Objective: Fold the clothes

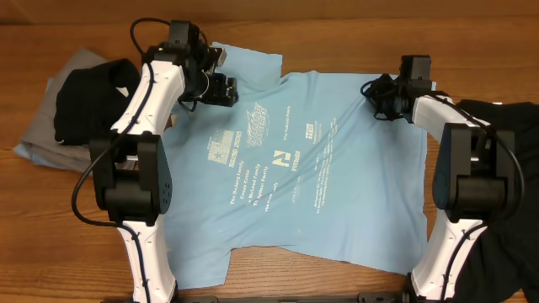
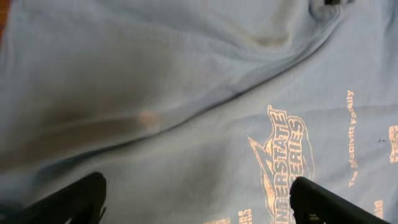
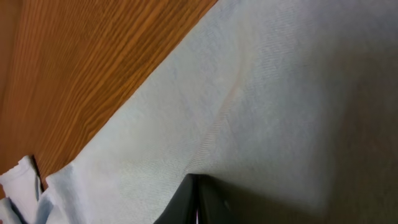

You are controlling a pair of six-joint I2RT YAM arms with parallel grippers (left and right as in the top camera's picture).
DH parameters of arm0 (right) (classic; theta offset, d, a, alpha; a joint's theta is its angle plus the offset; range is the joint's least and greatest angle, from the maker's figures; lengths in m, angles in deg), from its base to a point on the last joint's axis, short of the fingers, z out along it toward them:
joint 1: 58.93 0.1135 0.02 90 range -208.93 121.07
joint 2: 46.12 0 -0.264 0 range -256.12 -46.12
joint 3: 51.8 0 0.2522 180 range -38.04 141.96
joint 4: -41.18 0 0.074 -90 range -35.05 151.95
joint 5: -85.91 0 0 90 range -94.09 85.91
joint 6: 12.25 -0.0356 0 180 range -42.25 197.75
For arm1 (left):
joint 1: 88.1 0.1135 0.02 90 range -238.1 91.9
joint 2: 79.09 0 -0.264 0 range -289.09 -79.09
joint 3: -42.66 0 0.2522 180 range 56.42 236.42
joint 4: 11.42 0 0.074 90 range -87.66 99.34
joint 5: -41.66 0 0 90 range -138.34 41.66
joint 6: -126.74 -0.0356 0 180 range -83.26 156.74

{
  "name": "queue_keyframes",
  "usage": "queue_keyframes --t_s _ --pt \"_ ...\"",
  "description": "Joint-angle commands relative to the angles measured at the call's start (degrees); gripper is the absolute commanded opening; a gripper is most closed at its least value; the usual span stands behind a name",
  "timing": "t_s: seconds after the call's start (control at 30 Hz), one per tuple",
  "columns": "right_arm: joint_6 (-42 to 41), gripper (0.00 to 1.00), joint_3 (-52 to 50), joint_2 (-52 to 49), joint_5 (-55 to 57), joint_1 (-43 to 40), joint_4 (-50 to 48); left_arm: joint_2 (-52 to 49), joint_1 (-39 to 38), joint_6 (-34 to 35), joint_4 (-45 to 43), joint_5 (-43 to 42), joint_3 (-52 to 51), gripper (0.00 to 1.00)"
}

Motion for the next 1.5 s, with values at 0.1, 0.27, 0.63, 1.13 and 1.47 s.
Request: queue_keyframes --t_s 0.1,0.27,0.63,1.13,1.47 --pt "13.57 0.16 3.04 6.21 0.5 -2.69 11.37 -1.25 0.33 -0.37 -10.38 0.96 0.83 0.39" --pt "17.2 0.16 4.44 16.81 -0.46 -2.62 19.74 -3.04 0.33 0.85 -15.02 2.49 0.83 0.04" --pt "17.55 0.15 4.44 29.49 -0.46 -2.62 33.81 -12.61 1.64 1.22 -20.85 5.01 0.83 0.04" --pt "14.93 0.15 -6.84 25.99 13.44 -2.82 39.45 -13.18 9.22 11.26 -25.22 2.36 6.95 0.07" --pt "10.19 0.06 -19.52 17.55 17.64 -11.41 24.83 -4.59 9.25 9.35 -7.89 1.77 25.97 0.18"
